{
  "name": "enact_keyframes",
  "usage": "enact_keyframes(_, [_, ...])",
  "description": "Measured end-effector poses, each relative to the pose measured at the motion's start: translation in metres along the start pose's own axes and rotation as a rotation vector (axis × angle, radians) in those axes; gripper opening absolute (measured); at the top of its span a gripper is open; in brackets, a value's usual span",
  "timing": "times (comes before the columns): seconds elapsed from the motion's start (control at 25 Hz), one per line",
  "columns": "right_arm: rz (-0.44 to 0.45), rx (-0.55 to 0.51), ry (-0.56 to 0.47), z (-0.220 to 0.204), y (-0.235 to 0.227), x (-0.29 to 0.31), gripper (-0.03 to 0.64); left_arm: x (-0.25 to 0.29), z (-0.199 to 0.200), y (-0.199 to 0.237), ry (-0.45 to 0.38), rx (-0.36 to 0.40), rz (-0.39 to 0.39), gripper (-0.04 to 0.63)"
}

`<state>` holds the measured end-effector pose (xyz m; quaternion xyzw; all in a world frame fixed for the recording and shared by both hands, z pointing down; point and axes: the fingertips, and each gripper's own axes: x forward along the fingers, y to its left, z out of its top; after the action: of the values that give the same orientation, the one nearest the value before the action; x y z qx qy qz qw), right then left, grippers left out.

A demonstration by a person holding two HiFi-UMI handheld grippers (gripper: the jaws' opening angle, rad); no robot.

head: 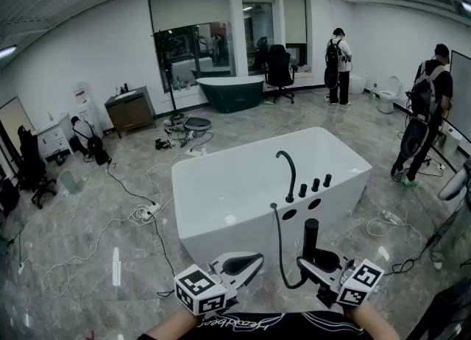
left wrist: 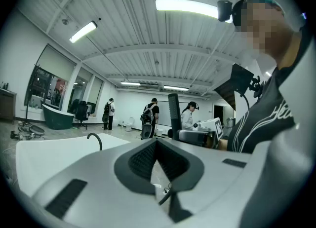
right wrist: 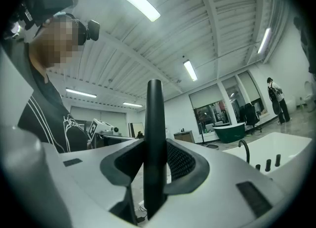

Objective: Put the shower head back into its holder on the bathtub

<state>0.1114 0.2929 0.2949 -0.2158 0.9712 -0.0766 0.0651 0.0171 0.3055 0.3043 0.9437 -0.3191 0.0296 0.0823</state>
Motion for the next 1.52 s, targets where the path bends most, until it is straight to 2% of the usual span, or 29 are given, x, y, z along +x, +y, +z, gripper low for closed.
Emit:
enact_keyframes(0.4, [-0.017, 0.008, -0.009, -0.002, -0.009, -0.002, 0.138, 0.005, -0.007, 0.003, 0.034, -0.010, 0.000, 0.003])
enact_keyframes(0.6, [-0.030, 0.065, -0.017, -0.007, -0.017, -0.007, 0.138, 0.015, -0.016, 0.002, 0.067, -0.009, -0.014, 0.003])
enact_keyframes(0.92, [-0.057, 0.137, -0.024, -0.012, -0.040, 0.001, 0.137, 0.032, -0.044, 0.024, 0.087, -0.068, -0.053, 0.005])
enact_keyframes(1.2, [-0.092, 0.196, -0.023, -0.021, -0.086, 0.040, 0.138, 0.061, -0.075, 0.066, 0.149, -0.114, -0.170, 0.019])
enact_keyframes(1.4, [-0.114, 0.253, -0.043, -0.024, -0.144, 0.085, 0.137, 0.096, -0.093, 0.108, 0.207, -0.134, -0.280, 0.132])
enact_keyframes(1.52, [-0.135, 0.308, -0.062, -0.018, -0.181, 0.112, 0.137, 0.123, -0.103, 0.131, 0.252, -0.106, -0.354, 0.175])
